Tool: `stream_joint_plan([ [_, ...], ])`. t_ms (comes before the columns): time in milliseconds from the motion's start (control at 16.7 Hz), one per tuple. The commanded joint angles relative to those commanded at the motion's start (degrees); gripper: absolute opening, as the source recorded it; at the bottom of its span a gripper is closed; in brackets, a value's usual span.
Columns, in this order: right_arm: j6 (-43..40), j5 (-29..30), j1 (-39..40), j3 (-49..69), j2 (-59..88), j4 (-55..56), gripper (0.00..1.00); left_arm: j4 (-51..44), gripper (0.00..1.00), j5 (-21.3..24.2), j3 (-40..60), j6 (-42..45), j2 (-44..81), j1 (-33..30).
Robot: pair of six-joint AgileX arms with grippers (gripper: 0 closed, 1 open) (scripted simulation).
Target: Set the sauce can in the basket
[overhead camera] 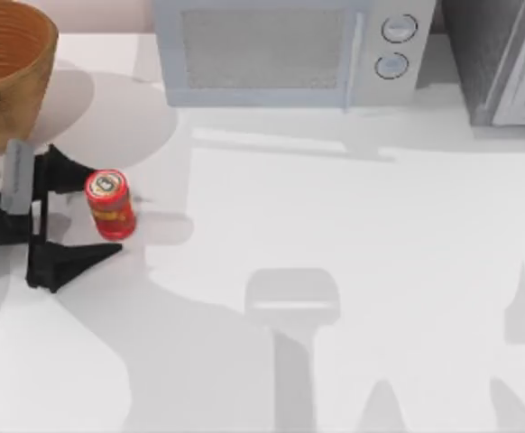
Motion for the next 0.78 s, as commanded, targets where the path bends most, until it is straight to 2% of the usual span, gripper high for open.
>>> stream_joint_plan([
  [360, 0.0, 0.0, 0.0, 0.0, 0.0, 0.0, 1.00, 15.5, 1.00, 0.4, -4.6, -13.9, -3.1, -1.8],
  [780, 0.0, 0.0, 0.0, 0.0, 0.0, 0.0, 1.00, 25.0, 1.00, 0.3, -6.4, -24.0, -5.1, -2.9],
])
